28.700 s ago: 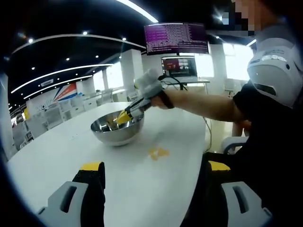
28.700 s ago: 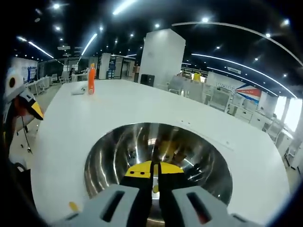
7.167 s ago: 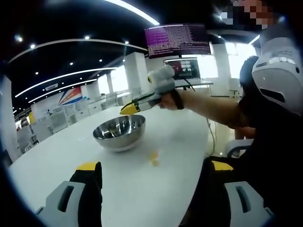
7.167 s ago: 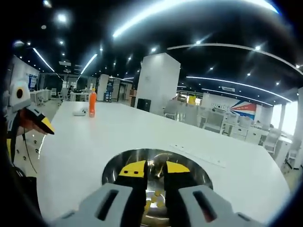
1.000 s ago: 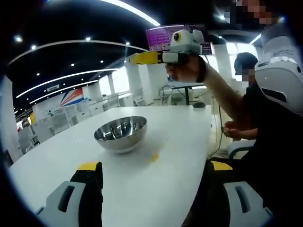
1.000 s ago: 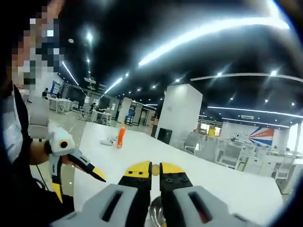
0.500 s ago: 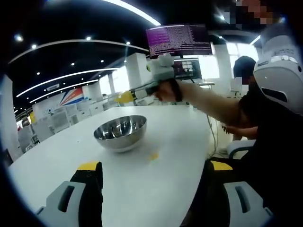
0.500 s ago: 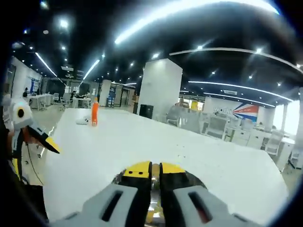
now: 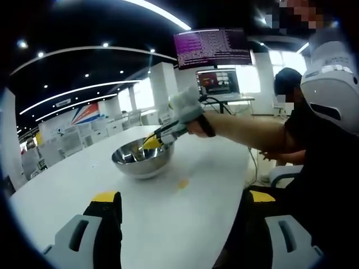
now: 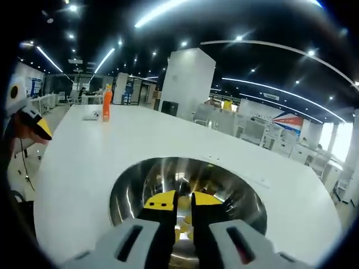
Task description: Pick up the QQ candy scattered on the table and place it into the stainless steel bowl on the table
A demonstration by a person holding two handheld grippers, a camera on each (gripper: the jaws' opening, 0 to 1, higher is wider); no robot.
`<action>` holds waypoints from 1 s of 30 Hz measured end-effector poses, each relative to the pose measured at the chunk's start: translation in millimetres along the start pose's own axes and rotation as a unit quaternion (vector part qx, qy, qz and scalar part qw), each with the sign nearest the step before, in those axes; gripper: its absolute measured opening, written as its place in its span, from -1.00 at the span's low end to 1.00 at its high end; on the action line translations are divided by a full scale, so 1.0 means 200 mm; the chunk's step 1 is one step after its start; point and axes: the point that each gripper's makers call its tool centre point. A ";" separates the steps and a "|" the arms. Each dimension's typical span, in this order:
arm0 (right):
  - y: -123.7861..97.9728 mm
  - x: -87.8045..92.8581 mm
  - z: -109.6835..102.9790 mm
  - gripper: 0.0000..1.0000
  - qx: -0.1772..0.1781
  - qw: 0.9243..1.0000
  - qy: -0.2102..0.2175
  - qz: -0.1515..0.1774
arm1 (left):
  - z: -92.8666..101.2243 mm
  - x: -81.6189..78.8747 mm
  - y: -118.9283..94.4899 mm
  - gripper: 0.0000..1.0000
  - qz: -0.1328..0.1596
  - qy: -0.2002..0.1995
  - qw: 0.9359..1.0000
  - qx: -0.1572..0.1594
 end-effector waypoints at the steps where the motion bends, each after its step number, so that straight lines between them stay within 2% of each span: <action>1: 0.00 0.00 0.00 -0.39 -0.002 1.000 0.002 0.003 | 0.00 0.00 0.00 0.82 -0.001 0.001 1.000 -0.001; 2: 0.00 0.00 0.00 -0.35 -0.002 1.000 0.002 0.005 | 0.00 0.00 0.00 0.82 -0.002 0.002 1.000 -0.003; 4: -0.01 0.00 0.01 -0.49 0.003 1.000 0.000 0.008 | 0.00 0.01 0.00 0.82 -0.003 0.003 1.000 -0.003; 25: -0.03 -0.01 0.02 -0.46 0.004 1.000 0.011 0.015 | 0.00 0.00 -0.02 0.82 0.001 0.003 1.000 -0.003; 30: -0.06 -0.04 0.04 -0.40 0.006 0.999 0.023 0.031 | 0.00 -0.01 -0.03 0.82 0.002 0.004 1.000 -0.003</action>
Point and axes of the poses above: the point that each gripper's makers call its tool centre point, and the gripper's own axes: y roughly forward along the fingers, z roughly to its right, x roughly out of its underside, and after that the axes turned 13 degrees about -z, right-handed
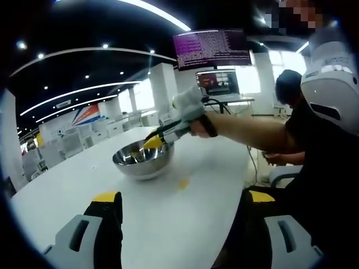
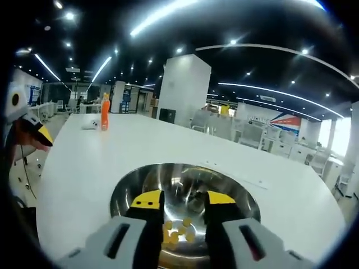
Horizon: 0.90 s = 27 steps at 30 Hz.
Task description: Pick up the QQ candy scattered on the table and place it into the stainless steel bowl on the table
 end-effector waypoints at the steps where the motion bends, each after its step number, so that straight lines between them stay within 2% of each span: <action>1: -0.01 -0.01 0.01 -0.37 0.000 1.000 0.004 0.005 | 0.00 0.00 0.00 0.82 -0.001 0.000 1.000 0.000; 9: -0.09 -0.12 0.04 -0.20 -0.002 0.999 0.020 0.038 | 0.00 0.00 0.00 0.82 0.000 0.001 1.000 0.000; 14: -0.19 -0.23 0.02 -0.07 -0.006 0.998 0.015 0.064 | 0.01 0.00 0.00 0.82 -0.001 0.002 1.000 0.001; 18: -0.33 -0.39 -0.04 -0.05 -0.015 0.994 0.003 0.110 | 0.01 0.00 0.01 0.82 -0.002 0.002 1.000 0.002; 22: -0.55 -0.58 -0.17 0.18 -0.031 0.985 -0.016 0.169 | 0.01 -0.01 0.00 0.82 -0.001 0.001 1.000 0.000; 27: -0.74 -0.68 -0.28 0.30 -0.040 0.977 -0.032 0.207 | 0.01 -0.01 0.01 0.82 -0.001 0.002 1.000 0.000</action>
Point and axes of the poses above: the point that each gripper's makers call its tool centre point, and the gripper's own axes: y roughly forward along the fingers, z roughly to its right, x roughly out of its underside, and after that the axes turned 13 degrees about -z, right-handed
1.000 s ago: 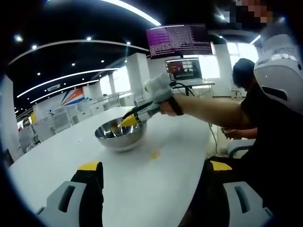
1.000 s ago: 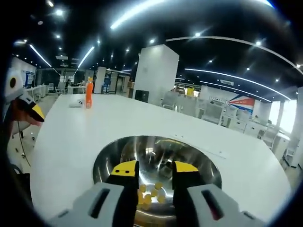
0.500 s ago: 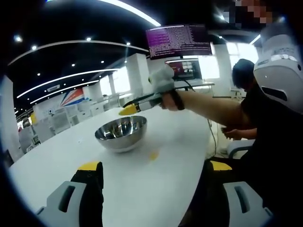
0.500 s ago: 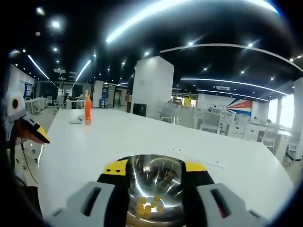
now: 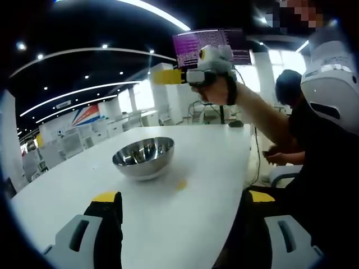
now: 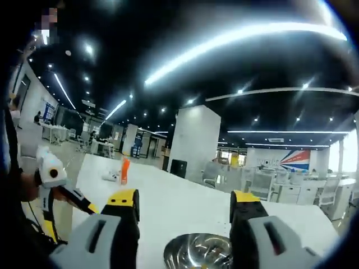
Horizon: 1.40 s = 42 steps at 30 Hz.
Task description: Pick up the QQ candy scattered on the table and place it into the stainless steel bowl on the table
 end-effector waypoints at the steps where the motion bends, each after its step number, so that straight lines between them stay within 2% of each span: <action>1: -0.03 -0.02 -0.02 0.30 -0.001 1.000 -0.004 0.004 | 0.00 0.00 0.00 0.82 0.000 0.000 1.000 0.001; 5: -0.12 -0.08 -0.12 0.39 -0.014 1.000 -0.011 0.022 | 0.01 0.00 0.00 0.82 0.002 -0.001 1.000 0.000; 7: -0.14 -0.07 -0.16 0.39 -0.022 0.999 -0.009 0.023 | 0.01 0.00 0.00 0.82 0.002 -0.001 1.000 0.000; 10: -0.16 0.00 -0.25 0.39 -0.038 0.999 -0.005 0.014 | 0.01 0.00 0.00 0.82 0.000 -0.002 1.000 -0.001; 15: -0.15 0.25 -0.43 0.36 -0.082 0.996 0.003 -0.034 | 0.01 0.00 0.00 0.82 0.000 0.000 1.000 -0.001; 17: -0.14 0.39 -0.52 0.35 -0.112 0.992 0.010 -0.060 | 0.00 0.00 0.00 0.82 -0.001 0.000 1.000 -0.003; 22: -0.13 0.66 -0.60 0.33 -0.133 0.983 0.034 -0.126 | 0.00 0.00 0.00 0.82 -0.001 0.001 1.000 -0.004; 28: -0.10 0.80 -0.61 0.30 -0.136 0.979 0.058 -0.140 | 0.00 0.00 0.02 0.82 -0.002 0.000 1.000 -0.001; 31: -0.08 0.92 -0.57 0.29 -0.125 0.976 0.071 -0.166 | 0.01 0.00 0.02 0.82 -0.001 0.000 1.000 0.000; 35: -0.05 1.05 -0.52 0.20 -0.115 0.974 0.079 -0.177 | 0.00 0.01 0.02 0.82 -0.002 0.000 1.000 -0.001; 37: -0.03 1.14 -0.48 0.19 -0.105 0.971 0.091 -0.195 | 0.00 0.01 0.01 0.82 -0.002 -0.001 1.000 -0.002; 42: 0.00 1.23 -0.42 0.16 -0.092 0.969 0.100 -0.205 | 0.00 0.02 0.02 0.82 -0.004 -0.001 1.000 0.000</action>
Point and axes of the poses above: the point that each gripper's makers call its tool centre point, and the gripper's own axes: y roughly forward along the fingers, z roughly to its right, x roughly out of its underside, and after that the axes turned 13 degrees about -z, right-handed
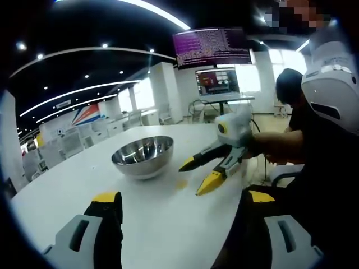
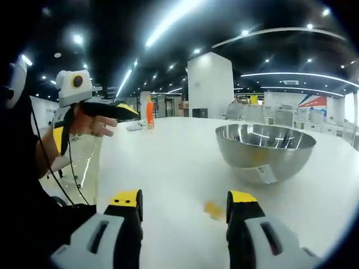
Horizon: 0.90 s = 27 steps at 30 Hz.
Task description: Pick up the QQ candy scattered on the table and place it into the stainless steel bowl on the table
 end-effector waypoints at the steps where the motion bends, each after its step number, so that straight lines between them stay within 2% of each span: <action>1: 0.01 0.01 0.01 0.15 0.000 1.000 0.002 -0.001 | 0.00 0.00 0.00 0.82 0.000 0.001 1.000 0.000; 3: 0.01 0.01 0.03 0.13 0.004 1.000 0.005 -0.001 | 0.00 0.00 0.00 0.82 0.000 0.000 1.000 0.001; 7: 0.02 0.02 0.06 -0.04 0.017 1.000 -0.007 -0.009 | -0.01 0.00 0.00 0.82 -0.001 -0.001 1.000 0.000; 13: 0.02 0.03 0.06 -0.20 0.016 1.000 -0.009 -0.009 | -0.02 0.02 0.02 0.79 -0.010 0.000 1.000 -0.006; 22: 0.04 0.06 0.09 -0.46 0.034 0.999 -0.031 -0.024 | 0.00 -0.02 0.02 0.80 0.002 0.001 1.000 0.005; 23: 0.04 0.07 0.10 -0.53 0.040 0.998 -0.037 -0.029 | 0.00 -0.02 0.02 0.80 0.002 0.001 1.000 0.006; 25: 0.04 0.09 0.12 -0.83 0.045 0.997 -0.040 -0.041 | 0.00 -0.02 0.02 0.80 0.002 0.002 1.000 0.005; 27: 0.03 0.10 0.12 -0.86 0.041 0.998 -0.030 -0.045 | 0.00 -0.02 0.02 0.80 0.001 0.002 1.000 0.005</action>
Point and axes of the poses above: the point that each gripper's makers call its tool centre point, and the gripper's own axes: y roughly forward along the fingers, z roughly to its right, x roughly out of its underside, and after that the axes turned 13 degrees about -z, right-handed
